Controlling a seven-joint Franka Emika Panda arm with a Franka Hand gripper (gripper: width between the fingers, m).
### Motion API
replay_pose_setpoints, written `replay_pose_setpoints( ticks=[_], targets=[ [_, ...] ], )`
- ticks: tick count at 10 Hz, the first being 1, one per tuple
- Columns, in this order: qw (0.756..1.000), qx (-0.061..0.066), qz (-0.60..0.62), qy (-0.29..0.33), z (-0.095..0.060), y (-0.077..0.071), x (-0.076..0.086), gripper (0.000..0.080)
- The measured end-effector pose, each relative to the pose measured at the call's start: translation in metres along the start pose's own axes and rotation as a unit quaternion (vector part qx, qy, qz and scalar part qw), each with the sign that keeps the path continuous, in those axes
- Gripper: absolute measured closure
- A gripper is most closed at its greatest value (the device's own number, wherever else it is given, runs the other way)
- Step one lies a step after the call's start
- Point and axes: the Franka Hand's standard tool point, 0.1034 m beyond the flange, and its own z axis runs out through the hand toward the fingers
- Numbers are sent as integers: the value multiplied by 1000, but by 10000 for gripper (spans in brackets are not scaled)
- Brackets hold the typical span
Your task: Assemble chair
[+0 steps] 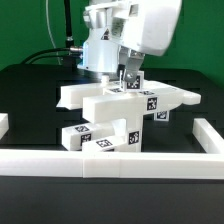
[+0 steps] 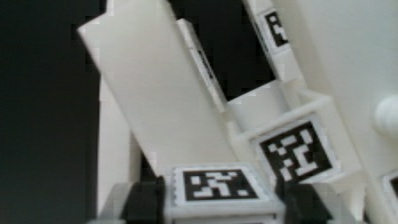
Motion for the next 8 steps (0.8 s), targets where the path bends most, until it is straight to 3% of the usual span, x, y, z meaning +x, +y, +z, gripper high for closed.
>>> replay_pose_setpoints(
  ticks=[6, 8],
  targets=[
    [972, 0, 236, 0, 0, 1, -3, 512],
    [927, 23, 374, -10, 0, -3, -6, 512]
  ],
)
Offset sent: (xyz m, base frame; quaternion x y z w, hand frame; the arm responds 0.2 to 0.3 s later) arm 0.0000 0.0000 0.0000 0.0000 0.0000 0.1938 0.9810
